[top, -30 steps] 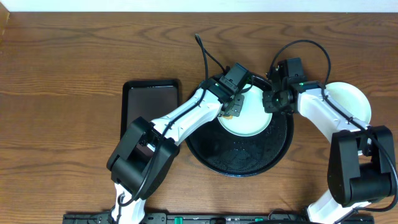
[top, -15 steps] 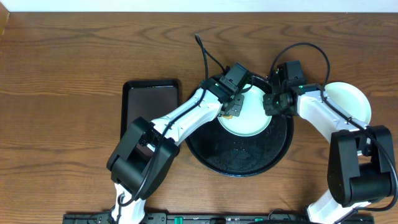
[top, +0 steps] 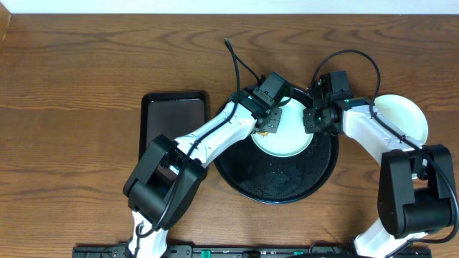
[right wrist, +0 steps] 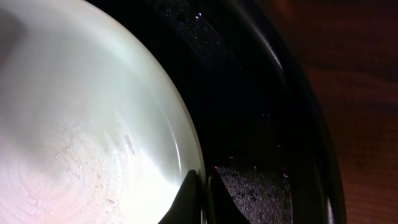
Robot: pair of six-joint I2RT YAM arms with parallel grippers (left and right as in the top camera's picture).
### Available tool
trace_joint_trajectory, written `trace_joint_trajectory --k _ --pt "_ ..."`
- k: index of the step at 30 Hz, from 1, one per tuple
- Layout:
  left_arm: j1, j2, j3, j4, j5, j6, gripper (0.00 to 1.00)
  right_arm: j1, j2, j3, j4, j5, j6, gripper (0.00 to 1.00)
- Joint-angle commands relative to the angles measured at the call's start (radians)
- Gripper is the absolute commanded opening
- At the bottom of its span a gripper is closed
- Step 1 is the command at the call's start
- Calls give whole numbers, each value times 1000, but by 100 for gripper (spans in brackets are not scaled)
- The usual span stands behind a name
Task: Clean dirty plates on tray and stack at the side
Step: 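Scrub the pale green plate with the sponge in the left gripper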
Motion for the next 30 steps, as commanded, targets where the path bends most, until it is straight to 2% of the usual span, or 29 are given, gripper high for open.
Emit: trace_joint_trajectory --k 1,7,18,26,30 --pt "3 11 -23 37 -20 -9 7 -2 4 -8 0 12 -9 1" --pt "3 11 -80 99 -19 -9 8 -2 4 -8 0 10 -9 1" --pt "3 21 -120 114 -19 -15 8 -2 4 -8 2 9 -9 1" --pt "3 111 -120 112 -16 -47 8 -2 4 -8 3 9 -9 1" --pt "3 131 -120 98 62 -51 8 -2 4 -8 3 9 -9 1"
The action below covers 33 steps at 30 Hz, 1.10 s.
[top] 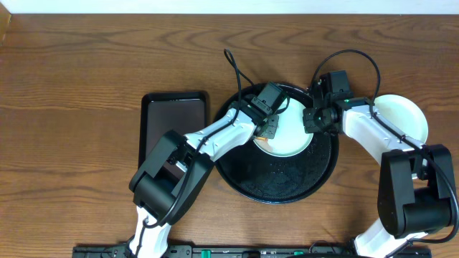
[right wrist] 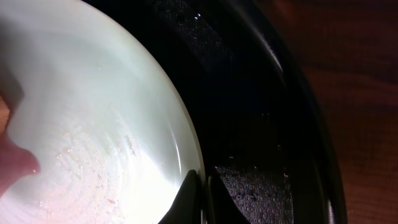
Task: Clean dirty plates on tray and stack at the side
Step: 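Scrub the pale green plate with the sponge in the left gripper, then retract the left gripper with the sponge over the small tray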
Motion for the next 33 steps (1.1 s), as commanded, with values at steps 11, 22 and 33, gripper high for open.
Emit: trace_joint_trajectory --k 11,22,33 --pt "18 79 -16 -9 497 -75 8 -2 4 -8 0 11 -9 1" --pt "229 -166 96 158 761 -173 8 -2 4 -8 -2 11 -9 1" --pt "449 -425 95 -356 490 29 8 -2 4 -8 0 11 -9 1"
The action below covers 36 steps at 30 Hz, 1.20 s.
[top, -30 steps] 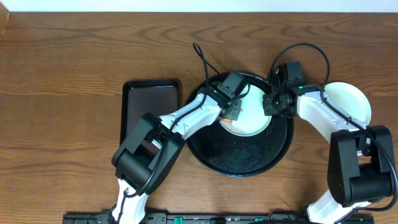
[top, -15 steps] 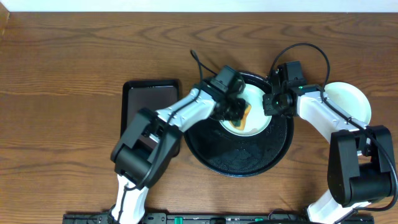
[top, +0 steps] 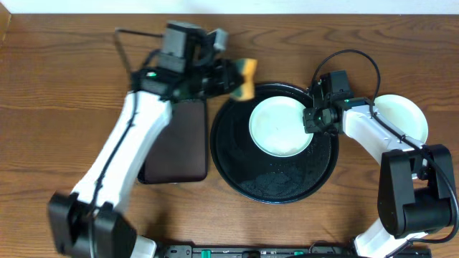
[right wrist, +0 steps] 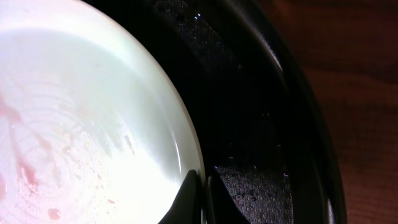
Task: Clean dirty plates on tray and stack at the side
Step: 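Retract the left gripper with the sponge over the small tray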
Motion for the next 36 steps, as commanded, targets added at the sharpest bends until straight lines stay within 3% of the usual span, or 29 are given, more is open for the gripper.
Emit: trace_joint_trajectory --k 1,4,7,15,20,22,23,26,28,29,32,36 --pt "48 11 -10 -182 -317 147 8 -2 4 -8 0 11 -9 1" --pt "63 14 -63 -264 -627 150 8 -2 4 -8 0 8 -9 1" --pt "64 23 -146 -234 -782 149 8 -2 4 -8 4 8 -9 1" --pt "70 31 -424 82 -812 150 8 -2 4 -8 5 8 -9 1" --pt "76 32 -498 174 -827 150 8 -2 4 -8 6 8 -9 1" --pt "76 32 -509 183 -827 150 8 -2 4 -8 8 8 -9 14" --pt "76 32 -512 184 -827 150 22 -2 4 -8 9 8 -9 19" --pt "76 32 -520 185 -827 150 41 -2 4 -8 10 8 -9 24" --pt "76 32 -525 185 -827 150 66 -2 4 -10 11 8 -9 30" --pt "76 32 -527 185 -827 150 72 -2 4 -13 16 8 -9 31" --pt "76 32 -528 185 -827 150 77 -2 4 -29 42 9 -9 33" --pt "76 32 -528 184 -827 149 83 -2 4 -40 63 8 -9 27"
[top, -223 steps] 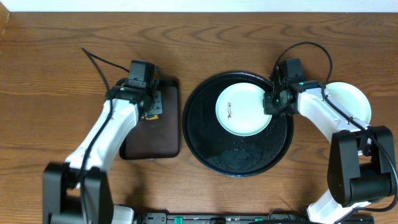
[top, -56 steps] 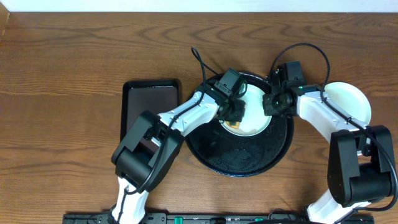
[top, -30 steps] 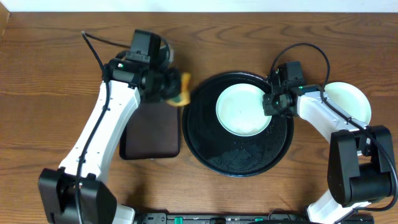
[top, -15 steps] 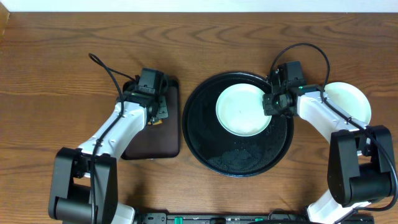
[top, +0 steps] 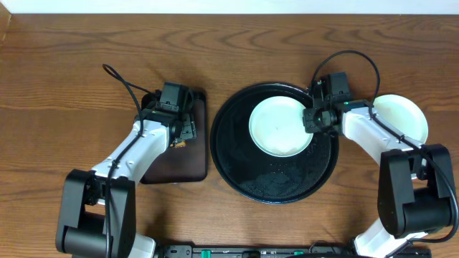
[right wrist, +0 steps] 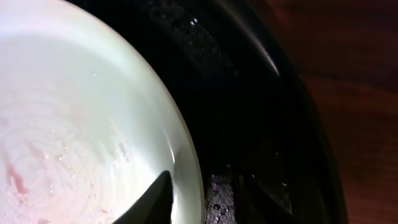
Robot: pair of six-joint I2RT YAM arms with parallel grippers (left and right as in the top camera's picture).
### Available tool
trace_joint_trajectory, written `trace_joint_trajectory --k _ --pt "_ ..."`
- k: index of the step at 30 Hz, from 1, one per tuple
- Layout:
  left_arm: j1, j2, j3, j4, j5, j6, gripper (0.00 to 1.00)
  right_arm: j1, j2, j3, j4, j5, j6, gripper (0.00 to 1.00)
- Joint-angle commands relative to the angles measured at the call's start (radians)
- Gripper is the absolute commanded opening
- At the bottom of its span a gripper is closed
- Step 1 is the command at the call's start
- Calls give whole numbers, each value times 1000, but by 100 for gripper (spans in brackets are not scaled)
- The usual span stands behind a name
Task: Clean dirty plates on tray and stack at the side
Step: 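Retract the left gripper with the sponge over the small tray, then lift the pale green plate with the right gripper and tilt it up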
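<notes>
A white plate (top: 280, 125) lies in the upper part of the round black tray (top: 276, 183). Up close, the plate (right wrist: 81, 112) shows faint pink smears and water drops. My right gripper (top: 312, 120) sits at the plate's right rim. Its jaws (right wrist: 202, 199) stand open astride the rim, one finger (right wrist: 155, 199) over the plate and the other over the wet tray (right wrist: 249, 93). My left gripper (top: 183, 135) is low over the dark rectangular tray (top: 172, 161), shut on a yellow-brown sponge (top: 181, 142) that is mostly hidden under it.
A second white plate (top: 405, 118) lies on the wood table to the right of the round tray, partly under my right arm. The rectangular tray lies just left of the round one. Cables loop above both wrists.
My left arm has come down from above the table's back edge, and the sponge is now low over the rectangular tray. My right jaws, which pinched the plate's rim, now stand apart around it.
At first my left gripper pressed the sponge on the plate's left side while my right gripper held the rim. A second later the sponge was still on the plate. Then the sponge was up and left of the round tray. It is now at the rectangular tray.
</notes>
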Motion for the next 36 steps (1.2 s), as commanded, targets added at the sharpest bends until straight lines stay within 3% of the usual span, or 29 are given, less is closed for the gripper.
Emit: trace_joint_trajectory --k 1,4,6,11,19,25,36 --pt "5 5 -8 -3 -15 6 83 -2 4 -12 8 6 0 25" --pt "5 5 -8 -3 -15 6 84 -2 4 -12 9 6 -1 20" --pt "5 5 -8 -3 -15 6 84 -2 4 -12 10 6 -1 1" --pt "5 5 -8 -3 -15 6 84 -2 -18 0 17 6 -5 1" --pt "5 5 -8 -3 -15 6 85 1 -235 24 5 45 -117 1" --pt "5 5 -8 -3 -15 6 85 77 -399 24 -5 241 -183 1" --pt "5 5 -8 -3 -15 6 85 484 -500 23 2 947 -274 1"
